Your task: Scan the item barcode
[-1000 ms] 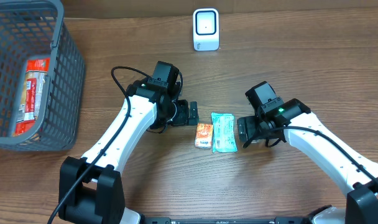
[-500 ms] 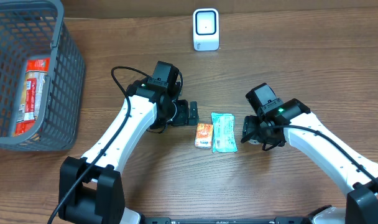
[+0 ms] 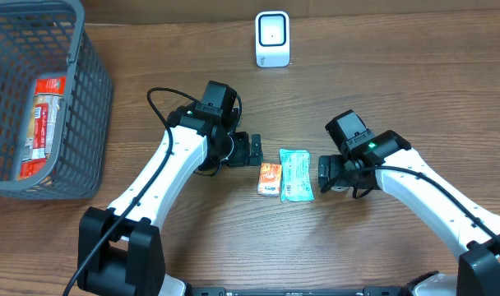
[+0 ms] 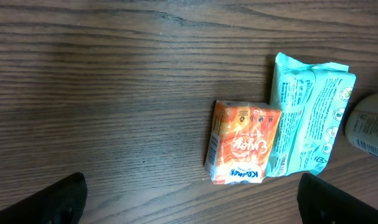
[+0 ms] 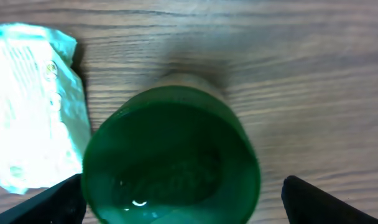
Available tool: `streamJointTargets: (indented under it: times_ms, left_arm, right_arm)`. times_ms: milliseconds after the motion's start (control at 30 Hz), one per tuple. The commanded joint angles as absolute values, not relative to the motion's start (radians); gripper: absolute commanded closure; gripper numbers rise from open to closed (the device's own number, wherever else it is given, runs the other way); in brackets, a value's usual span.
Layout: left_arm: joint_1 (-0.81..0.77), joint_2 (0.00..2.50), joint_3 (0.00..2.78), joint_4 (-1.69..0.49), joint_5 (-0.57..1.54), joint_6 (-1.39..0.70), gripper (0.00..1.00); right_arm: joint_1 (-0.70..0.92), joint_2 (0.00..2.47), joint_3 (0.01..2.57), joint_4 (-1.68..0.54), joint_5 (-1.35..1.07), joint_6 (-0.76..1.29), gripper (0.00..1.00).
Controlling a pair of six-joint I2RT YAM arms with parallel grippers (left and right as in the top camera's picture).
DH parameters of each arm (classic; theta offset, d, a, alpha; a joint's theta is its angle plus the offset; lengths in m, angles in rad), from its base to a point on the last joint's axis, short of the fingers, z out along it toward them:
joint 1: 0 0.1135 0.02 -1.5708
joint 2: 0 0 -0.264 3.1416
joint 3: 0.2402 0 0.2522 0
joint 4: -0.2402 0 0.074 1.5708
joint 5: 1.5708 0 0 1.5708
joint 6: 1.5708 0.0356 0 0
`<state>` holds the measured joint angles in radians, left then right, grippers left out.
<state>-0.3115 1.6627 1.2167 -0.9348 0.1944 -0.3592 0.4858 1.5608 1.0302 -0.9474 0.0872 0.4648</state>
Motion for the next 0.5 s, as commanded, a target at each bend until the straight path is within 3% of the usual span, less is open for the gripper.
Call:
streamJointTargets:
  times_ms: [0, 200, 467]
  left_arm:
    - [-0.308, 1.658, 1.227, -0.934, 0.191, -0.337, 0.00]
    - [-0.308, 1.658, 1.227, -0.934, 0.191, -0.337, 0.00]
    - [-0.308, 1.658, 1.228, -0.934, 0.191, -0.337, 0.00]
  right_arm:
    - [0.489, 1.560, 1.027, -0.939, 0.051, 0.687, 0.00]
    - [0.487, 1.560, 1.027, -0.893, 0.051, 0.892, 0.00]
    - [0.487, 1.560, 1.027, -0.850, 0.051, 0.892, 0.00]
